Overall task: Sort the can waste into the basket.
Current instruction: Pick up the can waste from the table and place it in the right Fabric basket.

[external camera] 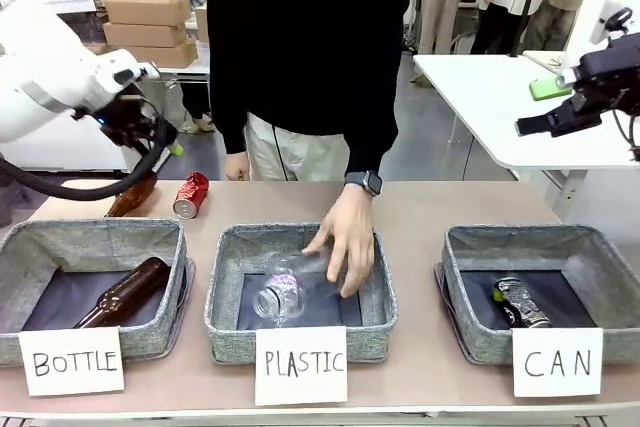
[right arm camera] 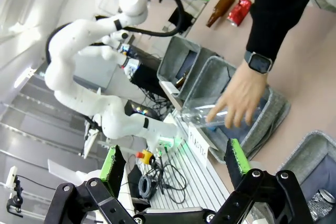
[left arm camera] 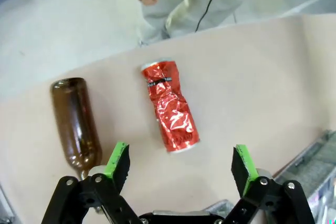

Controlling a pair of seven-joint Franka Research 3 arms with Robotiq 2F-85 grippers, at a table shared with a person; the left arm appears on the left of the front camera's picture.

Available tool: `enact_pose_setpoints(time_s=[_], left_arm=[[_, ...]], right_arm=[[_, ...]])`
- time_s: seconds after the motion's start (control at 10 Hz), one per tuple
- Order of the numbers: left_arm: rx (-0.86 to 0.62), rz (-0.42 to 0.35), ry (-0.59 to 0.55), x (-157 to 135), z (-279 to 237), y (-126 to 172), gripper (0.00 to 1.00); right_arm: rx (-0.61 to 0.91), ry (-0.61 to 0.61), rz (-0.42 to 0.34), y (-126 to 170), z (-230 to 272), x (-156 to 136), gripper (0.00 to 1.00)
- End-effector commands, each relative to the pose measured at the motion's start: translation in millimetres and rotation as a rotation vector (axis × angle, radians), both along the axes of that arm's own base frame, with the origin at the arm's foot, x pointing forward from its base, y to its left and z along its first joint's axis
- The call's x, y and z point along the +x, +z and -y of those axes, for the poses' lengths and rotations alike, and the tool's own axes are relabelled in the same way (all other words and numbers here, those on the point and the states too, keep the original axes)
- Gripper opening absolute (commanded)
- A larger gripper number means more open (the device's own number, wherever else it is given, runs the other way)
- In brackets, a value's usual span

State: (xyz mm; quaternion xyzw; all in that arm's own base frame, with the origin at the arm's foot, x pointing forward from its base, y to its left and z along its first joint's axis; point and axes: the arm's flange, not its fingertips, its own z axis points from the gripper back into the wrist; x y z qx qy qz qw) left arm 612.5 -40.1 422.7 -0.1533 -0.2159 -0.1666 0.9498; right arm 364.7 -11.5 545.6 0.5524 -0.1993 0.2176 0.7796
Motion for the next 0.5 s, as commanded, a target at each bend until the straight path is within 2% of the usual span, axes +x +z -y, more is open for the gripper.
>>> enact_pose_setpoints(time_s=[0.0, 0.2, 0.4], left_arm=[[-0.053, -0.104, -0.084, 27.9, 9.5, -28.1, 1.00], [-0.037, -0.165, -0.081, 42.7, 22.4, -68.6, 1.00], [0.046, -0.175, -0.033, 49.2, 35.8, -92.8, 1.00]], right_arm=[[-0.004, 0.000, -0.018, 5.2, 0.4, 0.1, 1.00], [-0.004, 0.000, -0.018, 5.2, 0.4, 0.1, 1.00], [-0.004, 0.000, -0.018, 5.2, 0.4, 0.1, 1.00]])
